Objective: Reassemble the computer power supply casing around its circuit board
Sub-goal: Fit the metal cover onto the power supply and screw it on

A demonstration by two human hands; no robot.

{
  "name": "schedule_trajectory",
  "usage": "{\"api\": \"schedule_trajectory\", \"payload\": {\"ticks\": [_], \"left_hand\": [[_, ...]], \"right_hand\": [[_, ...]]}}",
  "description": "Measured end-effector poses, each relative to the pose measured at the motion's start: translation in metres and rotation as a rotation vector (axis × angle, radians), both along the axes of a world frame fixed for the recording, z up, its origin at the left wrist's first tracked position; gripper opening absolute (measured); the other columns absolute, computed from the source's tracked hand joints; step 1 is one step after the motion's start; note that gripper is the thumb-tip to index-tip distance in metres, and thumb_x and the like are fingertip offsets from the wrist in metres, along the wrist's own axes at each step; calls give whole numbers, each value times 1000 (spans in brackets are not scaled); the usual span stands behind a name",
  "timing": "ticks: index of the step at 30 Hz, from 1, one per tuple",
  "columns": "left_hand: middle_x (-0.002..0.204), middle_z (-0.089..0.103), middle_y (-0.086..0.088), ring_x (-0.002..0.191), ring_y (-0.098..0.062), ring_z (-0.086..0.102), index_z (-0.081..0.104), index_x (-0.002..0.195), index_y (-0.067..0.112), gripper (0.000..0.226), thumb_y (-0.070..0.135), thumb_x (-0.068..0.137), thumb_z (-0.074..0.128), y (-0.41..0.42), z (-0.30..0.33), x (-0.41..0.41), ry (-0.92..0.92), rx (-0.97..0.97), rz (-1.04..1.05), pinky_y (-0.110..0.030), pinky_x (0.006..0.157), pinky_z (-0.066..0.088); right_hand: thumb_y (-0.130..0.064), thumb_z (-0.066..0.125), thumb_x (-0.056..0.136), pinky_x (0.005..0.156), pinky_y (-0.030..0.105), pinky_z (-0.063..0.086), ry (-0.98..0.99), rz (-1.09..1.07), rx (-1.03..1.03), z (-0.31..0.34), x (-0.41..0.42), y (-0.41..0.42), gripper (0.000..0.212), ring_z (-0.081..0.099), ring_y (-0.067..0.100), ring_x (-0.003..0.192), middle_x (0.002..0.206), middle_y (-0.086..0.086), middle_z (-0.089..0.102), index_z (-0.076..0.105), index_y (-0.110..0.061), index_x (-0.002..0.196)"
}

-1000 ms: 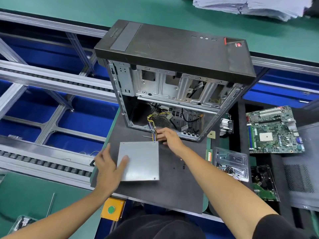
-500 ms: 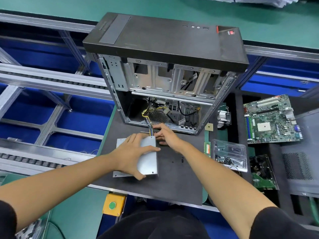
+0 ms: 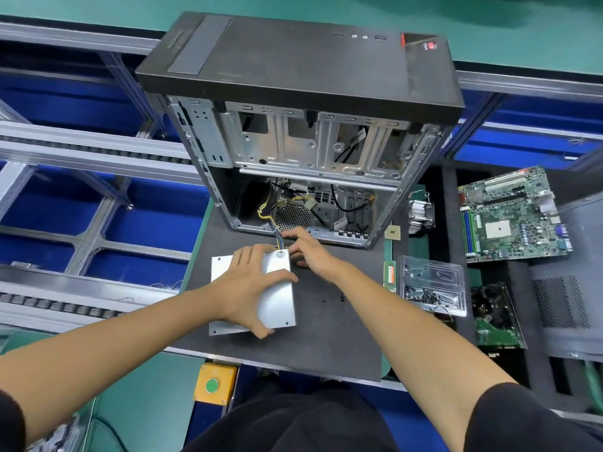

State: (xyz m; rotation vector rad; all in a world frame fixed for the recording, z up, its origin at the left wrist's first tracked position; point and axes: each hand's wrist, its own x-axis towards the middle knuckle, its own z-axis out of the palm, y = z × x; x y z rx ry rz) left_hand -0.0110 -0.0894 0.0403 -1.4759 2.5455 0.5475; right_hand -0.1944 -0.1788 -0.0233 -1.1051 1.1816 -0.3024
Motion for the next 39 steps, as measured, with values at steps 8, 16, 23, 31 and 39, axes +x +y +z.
{"api": "schedule_trajectory", "payload": {"ticks": [8,16,23,31,39], "left_hand": [[147,25,-12,139,-39,24,37,140,58,106,76,42,73,6,1,8,60,-29,8,-53,109,29],[144,21,-11,140,-40,20,36,139,59,105,80,43,73,-6,-11,0,14,12,3,-52,110,25],[145,27,-14,138,-37,26,37,144,55,107,81,46,73,-7,-5,4,9,-14,-27,-50,110,28],[149,29,-17,141,-38,25,35,148,54,106,87,52,67,-3,-14,5,-27,-56,-67,-50,111,26],[147,30,-16,143,-36,22,28,151,55,108,95,56,59,-6,-14,6,-75,-36,-95,-49,114,25]], "right_hand": [[-16,40,96,90,34,44,-18,1,11,-2,-5,1,36,58,25,106,117,15,62,56,-34,123],[-20,43,93,92,29,43,-47,47,-21,-2,-9,2,37,55,10,113,126,-5,57,56,-44,118],[-27,45,91,99,39,42,-37,52,2,-5,-11,7,39,56,14,119,133,-3,56,55,-54,116],[-21,41,98,103,39,45,-29,6,43,-7,-9,8,42,55,14,120,129,-2,60,56,-40,132],[-32,45,96,101,51,49,82,-18,80,-3,-13,23,34,56,25,111,139,11,44,45,-32,130]]}}
